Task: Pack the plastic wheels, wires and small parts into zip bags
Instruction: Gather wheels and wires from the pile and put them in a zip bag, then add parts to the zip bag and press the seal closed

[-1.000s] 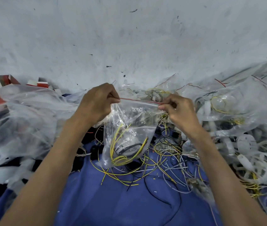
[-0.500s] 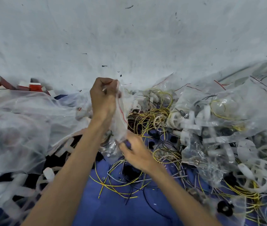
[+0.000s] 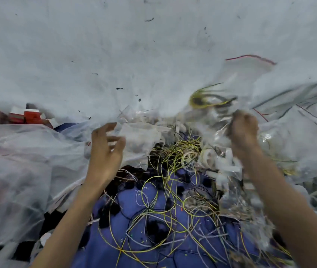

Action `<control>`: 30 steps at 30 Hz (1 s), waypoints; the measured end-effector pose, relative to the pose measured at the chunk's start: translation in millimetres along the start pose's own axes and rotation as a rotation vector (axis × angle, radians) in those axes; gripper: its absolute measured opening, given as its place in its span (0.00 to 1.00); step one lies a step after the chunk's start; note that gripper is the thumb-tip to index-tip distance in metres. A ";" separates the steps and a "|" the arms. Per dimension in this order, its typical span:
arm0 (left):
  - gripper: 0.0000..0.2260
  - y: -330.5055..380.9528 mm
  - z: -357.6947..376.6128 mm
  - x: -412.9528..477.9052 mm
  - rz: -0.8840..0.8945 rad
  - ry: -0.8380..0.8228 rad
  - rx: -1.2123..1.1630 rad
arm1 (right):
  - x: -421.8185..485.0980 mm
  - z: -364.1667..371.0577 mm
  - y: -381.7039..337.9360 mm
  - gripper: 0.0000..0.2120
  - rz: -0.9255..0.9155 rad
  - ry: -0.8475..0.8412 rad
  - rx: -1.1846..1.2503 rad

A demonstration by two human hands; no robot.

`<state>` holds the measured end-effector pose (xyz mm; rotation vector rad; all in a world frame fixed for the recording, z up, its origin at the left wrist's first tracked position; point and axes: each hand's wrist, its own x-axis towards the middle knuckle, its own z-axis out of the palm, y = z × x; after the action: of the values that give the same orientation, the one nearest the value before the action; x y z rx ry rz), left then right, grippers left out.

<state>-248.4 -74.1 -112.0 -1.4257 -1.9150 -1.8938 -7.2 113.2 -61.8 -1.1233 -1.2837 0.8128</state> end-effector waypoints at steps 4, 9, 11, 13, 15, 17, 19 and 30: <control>0.15 -32.6 -29.1 -21.3 -0.157 0.007 0.109 | 72.6 -42.4 31.2 0.17 0.086 0.134 -0.467; 0.16 -50.5 -47.9 -39.4 -0.238 -0.023 0.185 | 66.2 -63.3 58.8 0.30 0.143 0.243 -0.721; 0.16 -53.0 -50.0 -40.0 -0.249 -0.030 0.194 | 53.4 -52.8 54.0 0.28 -0.106 0.381 -0.696; 0.15 -54.0 -48.0 -38.9 -0.247 -0.048 0.196 | 41.6 -38.5 52.4 0.21 -0.413 0.365 -0.797; 0.15 -53.7 -43.1 -39.3 -0.232 -0.079 0.199 | 37.9 -27.5 63.7 0.17 -0.515 0.100 -0.899; 0.14 -52.3 -37.6 -43.1 -0.222 -0.124 0.203 | 43.1 -26.4 75.1 0.18 -0.340 -0.140 -0.931; 0.12 -51.2 -35.7 -49.1 -0.222 -0.191 0.232 | 50.5 -30.5 78.7 0.19 -0.188 -0.204 -0.930; 0.19 -69.9 -103.3 -17.5 -0.307 -0.060 1.104 | -57.3 50.7 45.4 0.13 -0.765 -0.318 -0.799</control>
<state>-337.5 -153.9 -151.4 -0.8338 -2.6072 -0.5298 -60.1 81.8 -126.1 -0.9676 -2.2140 -0.1430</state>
